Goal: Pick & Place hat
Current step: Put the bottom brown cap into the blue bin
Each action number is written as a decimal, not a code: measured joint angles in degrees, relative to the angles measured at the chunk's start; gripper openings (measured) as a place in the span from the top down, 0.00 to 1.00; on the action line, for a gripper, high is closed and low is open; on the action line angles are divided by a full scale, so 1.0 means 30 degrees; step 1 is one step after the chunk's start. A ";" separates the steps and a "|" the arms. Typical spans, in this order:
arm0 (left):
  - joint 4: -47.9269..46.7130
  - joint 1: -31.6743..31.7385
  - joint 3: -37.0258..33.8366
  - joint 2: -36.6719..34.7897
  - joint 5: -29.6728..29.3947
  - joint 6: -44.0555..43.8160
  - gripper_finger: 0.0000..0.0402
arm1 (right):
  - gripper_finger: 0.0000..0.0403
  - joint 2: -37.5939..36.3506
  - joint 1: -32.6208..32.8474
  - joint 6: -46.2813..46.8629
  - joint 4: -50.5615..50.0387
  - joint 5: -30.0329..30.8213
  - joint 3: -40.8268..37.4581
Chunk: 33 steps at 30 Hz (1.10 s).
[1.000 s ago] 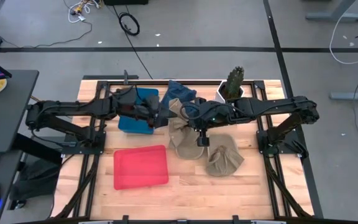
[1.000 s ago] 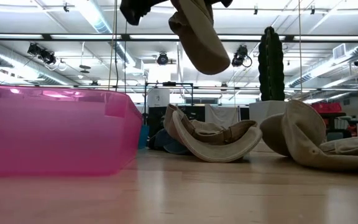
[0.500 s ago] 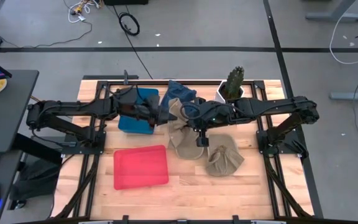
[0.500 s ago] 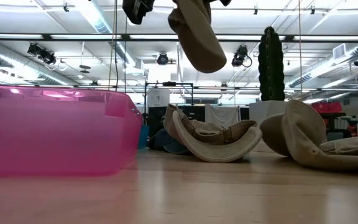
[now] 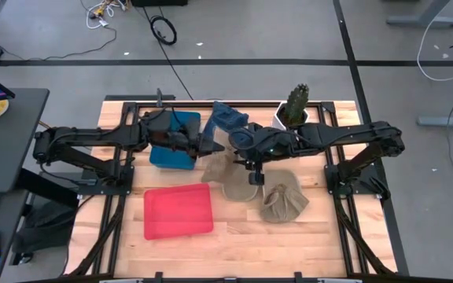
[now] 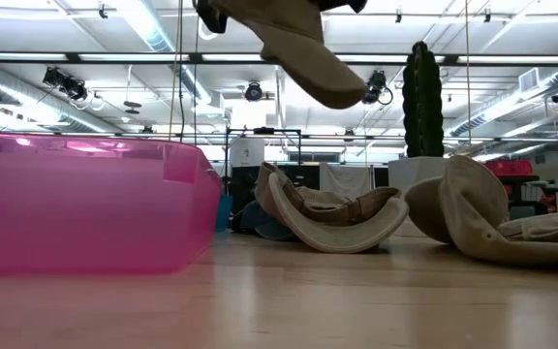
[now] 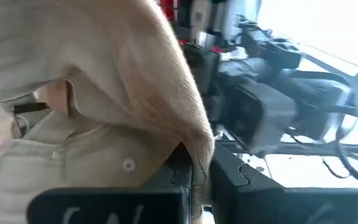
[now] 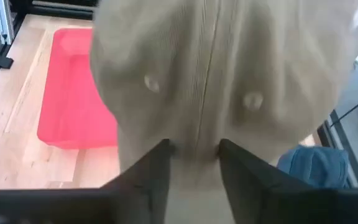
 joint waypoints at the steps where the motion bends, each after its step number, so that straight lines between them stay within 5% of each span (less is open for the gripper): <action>1: -0.0026 0.0000 0.0006 -0.0044 -0.0008 0.0058 0.94 | 0.61 -0.0093 0.0000 0.0165 -0.0301 -0.0003 -0.0001; 10: -0.0288 0.0000 0.0006 -0.1075 -0.0061 0.0696 0.94 | 0.44 -0.1310 -0.0007 0.1074 -0.3187 0.0249 -0.0007; 16: -0.1166 -0.0034 -0.0008 -0.2104 -0.0218 0.1747 0.94 | 0.47 -0.2245 -0.0014 0.1675 -0.4715 0.1408 -0.0007; 23: -0.3509 -0.0425 0.0015 -0.3818 -0.3449 0.2292 0.94 | 0.51 -0.2862 -0.0015 0.1898 -0.5420 0.2186 -0.0007; 33: -0.7579 0.1797 0.0013 -0.6033 -0.4561 0.5906 0.94 | 0.56 -0.2891 -0.0015 0.1943 -0.5120 0.2171 -0.0007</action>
